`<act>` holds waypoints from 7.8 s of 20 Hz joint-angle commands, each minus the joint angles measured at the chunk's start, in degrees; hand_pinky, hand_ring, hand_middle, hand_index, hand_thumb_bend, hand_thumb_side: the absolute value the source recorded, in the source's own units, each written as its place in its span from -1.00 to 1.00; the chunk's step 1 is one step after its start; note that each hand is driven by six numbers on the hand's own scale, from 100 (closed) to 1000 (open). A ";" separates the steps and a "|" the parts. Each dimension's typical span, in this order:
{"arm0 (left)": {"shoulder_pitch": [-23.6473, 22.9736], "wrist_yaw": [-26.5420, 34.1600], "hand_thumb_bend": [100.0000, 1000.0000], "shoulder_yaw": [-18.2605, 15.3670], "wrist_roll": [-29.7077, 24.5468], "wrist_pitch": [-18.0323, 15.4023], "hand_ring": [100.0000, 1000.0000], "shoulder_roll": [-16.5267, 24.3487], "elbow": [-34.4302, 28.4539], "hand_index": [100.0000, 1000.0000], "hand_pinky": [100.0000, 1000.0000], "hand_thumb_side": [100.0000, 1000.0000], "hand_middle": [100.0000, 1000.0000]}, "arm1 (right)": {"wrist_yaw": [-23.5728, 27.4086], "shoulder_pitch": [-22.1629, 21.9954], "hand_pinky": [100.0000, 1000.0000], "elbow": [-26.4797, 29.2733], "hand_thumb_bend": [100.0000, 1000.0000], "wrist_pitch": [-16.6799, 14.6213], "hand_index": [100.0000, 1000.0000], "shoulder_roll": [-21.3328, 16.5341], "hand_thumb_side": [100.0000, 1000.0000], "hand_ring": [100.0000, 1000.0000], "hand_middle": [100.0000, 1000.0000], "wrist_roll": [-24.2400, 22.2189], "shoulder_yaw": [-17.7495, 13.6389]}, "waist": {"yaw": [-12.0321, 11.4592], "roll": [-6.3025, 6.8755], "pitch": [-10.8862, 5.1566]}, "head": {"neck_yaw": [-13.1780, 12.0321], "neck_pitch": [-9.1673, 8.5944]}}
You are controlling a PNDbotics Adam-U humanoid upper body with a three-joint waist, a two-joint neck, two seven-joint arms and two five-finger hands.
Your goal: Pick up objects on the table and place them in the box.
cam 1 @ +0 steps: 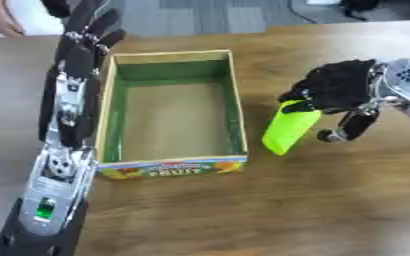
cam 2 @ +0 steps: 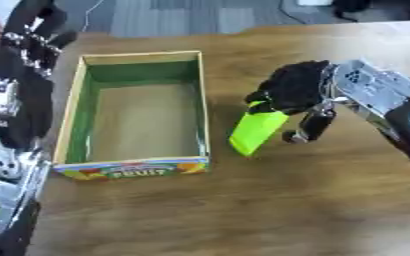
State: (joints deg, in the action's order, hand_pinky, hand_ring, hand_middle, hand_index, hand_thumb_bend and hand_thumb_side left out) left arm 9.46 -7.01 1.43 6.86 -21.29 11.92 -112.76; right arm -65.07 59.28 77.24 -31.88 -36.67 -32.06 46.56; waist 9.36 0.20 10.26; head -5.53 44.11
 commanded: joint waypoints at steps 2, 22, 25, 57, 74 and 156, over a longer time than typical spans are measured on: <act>0.68 -0.35 -1.00 -0.47 0.15 0.09 0.86 -0.15 -0.86 1.00 0.68 1.00 0.94 | -3.79 1.25 0.38 -2.23 -0.47 -20.09 1.00 1.93 -0.08 0.79 1.00 -19.90 -1.58 | -0.45 0.12 -0.54 | 0.68 0.00; 1.29 -0.56 -1.00 -0.90 0.55 0.24 0.86 -1.17 -0.93 1.00 0.68 1.00 0.94 | -11.26 -2.27 0.17 -9.99 -0.53 -20.09 1.00 8.21 -0.03 0.57 0.77 -19.90 -5.50 | -1.31 0.61 0.92 | 1.34 0.00; 1.34 -0.61 -1.00 -0.93 0.54 0.33 0.86 -1.28 -0.96 1.00 0.68 1.00 0.94 | -12.39 -2.83 0.15 -11.26 -0.54 -20.09 1.00 9.22 -0.03 0.55 0.74 -19.90 -5.91 | -1.48 0.75 1.06 | 1.45 0.00; 1.15 -0.55 -1.00 -1.11 0.61 0.37 0.86 -1.13 -0.86 1.00 0.67 1.00 0.92 | 0.50 2.68 -1.00 0.63 -0.78 -17.42 -0.48 5.14 -0.34 -0.79 -0.65 -16.58 -6.38 | -2.10 0.38 0.95 | 0.99 0.00; -0.04 -0.94 -1.00 -1.28 0.86 0.45 0.86 0.36 -0.45 1.00 0.67 1.00 0.91 | 3.38 13.60 -1.00 7.55 -0.59 -14.07 -0.45 1.59 -0.39 -0.71 -0.57 -19.90 -9.48 | -0.70 -1.65 -1.05 | 0.21 0.00; 2.33 2.84 -1.00 1.11 0.22 -1.75 0.86 -1.33 -1.81 1.00 0.67 1.00 0.92 | 58.62 -31.75 0.34 32.17 -1.00 8.64 0.89 27.48 0.83 0.55 0.66 24.59 -31.02 | 0.02 6.19 -0.33 | 3.64 0.00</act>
State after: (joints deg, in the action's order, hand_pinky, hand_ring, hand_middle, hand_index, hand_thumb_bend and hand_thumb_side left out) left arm 11.13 -4.74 2.53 7.04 -22.61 10.40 -113.20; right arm -5.94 27.26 107.34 -23.07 -9.81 -8.11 16.21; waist 9.40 6.60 10.73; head -2.50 44.13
